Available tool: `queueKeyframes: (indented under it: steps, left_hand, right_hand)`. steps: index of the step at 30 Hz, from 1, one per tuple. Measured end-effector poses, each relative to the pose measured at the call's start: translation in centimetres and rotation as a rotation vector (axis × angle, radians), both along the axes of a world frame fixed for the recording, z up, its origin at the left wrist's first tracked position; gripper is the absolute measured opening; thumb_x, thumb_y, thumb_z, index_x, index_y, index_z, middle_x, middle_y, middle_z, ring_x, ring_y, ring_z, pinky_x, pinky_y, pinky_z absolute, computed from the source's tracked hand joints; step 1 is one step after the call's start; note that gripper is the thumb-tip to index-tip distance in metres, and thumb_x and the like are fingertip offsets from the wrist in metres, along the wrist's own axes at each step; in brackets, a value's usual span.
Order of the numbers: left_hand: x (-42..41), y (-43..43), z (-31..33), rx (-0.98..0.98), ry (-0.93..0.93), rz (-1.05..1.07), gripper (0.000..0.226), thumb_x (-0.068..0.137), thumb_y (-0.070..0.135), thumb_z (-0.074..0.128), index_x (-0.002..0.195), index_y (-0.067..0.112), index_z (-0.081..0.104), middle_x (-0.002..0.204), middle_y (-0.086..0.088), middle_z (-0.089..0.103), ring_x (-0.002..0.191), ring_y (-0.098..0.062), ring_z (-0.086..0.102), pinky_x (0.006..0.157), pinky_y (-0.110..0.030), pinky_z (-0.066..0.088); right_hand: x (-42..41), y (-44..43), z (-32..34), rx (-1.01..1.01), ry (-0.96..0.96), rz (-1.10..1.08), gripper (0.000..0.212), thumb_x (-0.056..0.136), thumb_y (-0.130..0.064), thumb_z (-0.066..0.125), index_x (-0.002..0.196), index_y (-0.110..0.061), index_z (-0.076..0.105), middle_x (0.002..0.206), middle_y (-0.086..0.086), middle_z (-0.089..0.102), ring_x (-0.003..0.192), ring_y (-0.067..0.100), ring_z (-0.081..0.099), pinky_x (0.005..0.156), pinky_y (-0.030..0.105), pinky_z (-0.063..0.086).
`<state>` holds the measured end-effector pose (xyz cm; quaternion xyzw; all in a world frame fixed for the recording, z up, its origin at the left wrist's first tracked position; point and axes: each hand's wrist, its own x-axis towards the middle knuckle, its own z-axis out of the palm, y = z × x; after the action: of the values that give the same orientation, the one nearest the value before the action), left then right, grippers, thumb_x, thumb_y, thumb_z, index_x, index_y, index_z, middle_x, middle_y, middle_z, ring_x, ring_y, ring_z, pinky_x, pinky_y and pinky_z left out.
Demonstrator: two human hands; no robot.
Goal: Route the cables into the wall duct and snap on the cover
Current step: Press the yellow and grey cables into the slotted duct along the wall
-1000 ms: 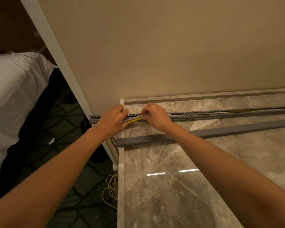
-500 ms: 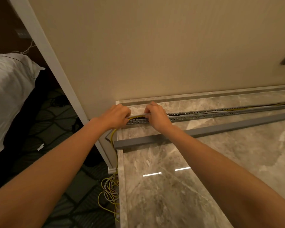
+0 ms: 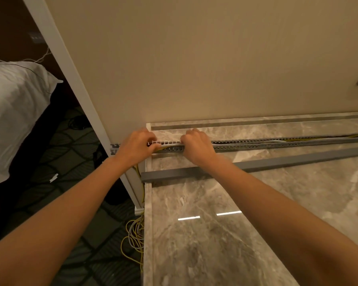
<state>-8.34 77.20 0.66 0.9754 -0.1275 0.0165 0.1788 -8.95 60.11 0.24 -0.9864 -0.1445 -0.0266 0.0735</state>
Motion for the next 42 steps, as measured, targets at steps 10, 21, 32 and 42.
queueKeyframes:
  steps: [10,21,32,42]
  left_hand:
    - [-0.5,7.4,-3.9,-0.890,0.482,0.926,0.055,0.081,-0.013,0.050,0.134,-0.007,0.036,0.120,-0.024,0.053,0.110,-0.036,0.054,0.081,-0.042,0.053]
    - [-1.2,5.6,-7.6,-0.533,0.546,0.312,0.007,0.089,0.010,0.060,0.093,0.010,0.054,0.105,-0.005,0.051,0.102,-0.018,0.046,0.078,-0.025,0.035]
    - [-2.0,8.9,-6.3,-0.582,0.207,0.362,0.039,0.079,0.008,0.072,0.112,0.000,0.053,0.072,0.005,0.058,0.064,-0.003,0.055,0.060,-0.011,0.042]
    - [-1.7,9.9,-3.2,-0.243,-0.156,0.129,0.016,0.089,0.009,0.060,0.099,-0.001,0.067,0.089,-0.016,0.059,0.078,-0.026,0.054,0.073,-0.038,0.049]
  right_hand:
    - [0.7,7.1,0.2,0.108,0.117,0.264,0.036,0.093,-0.009,0.052,0.129,-0.008,0.053,0.129,0.016,0.057,0.120,0.033,0.052,0.102,0.042,0.041]
    - [2.5,8.2,-0.6,0.152,0.209,0.182,0.023,0.086,-0.018,0.064,0.105,-0.009,0.073,0.105,0.016,0.073,0.102,0.030,0.063,0.084,0.032,0.048]
    - [2.0,8.2,-1.4,0.005,0.126,0.212,0.027,0.095,-0.024,0.050,0.107,-0.008,0.069,0.109,0.015,0.070,0.102,0.035,0.063,0.085,0.040,0.051]
    - [1.6,7.8,-0.9,-0.080,0.054,0.225,0.026,0.095,-0.004,0.042,0.117,-0.005,0.056,0.107,0.021,0.066,0.098,0.039,0.059,0.076,0.041,0.044]
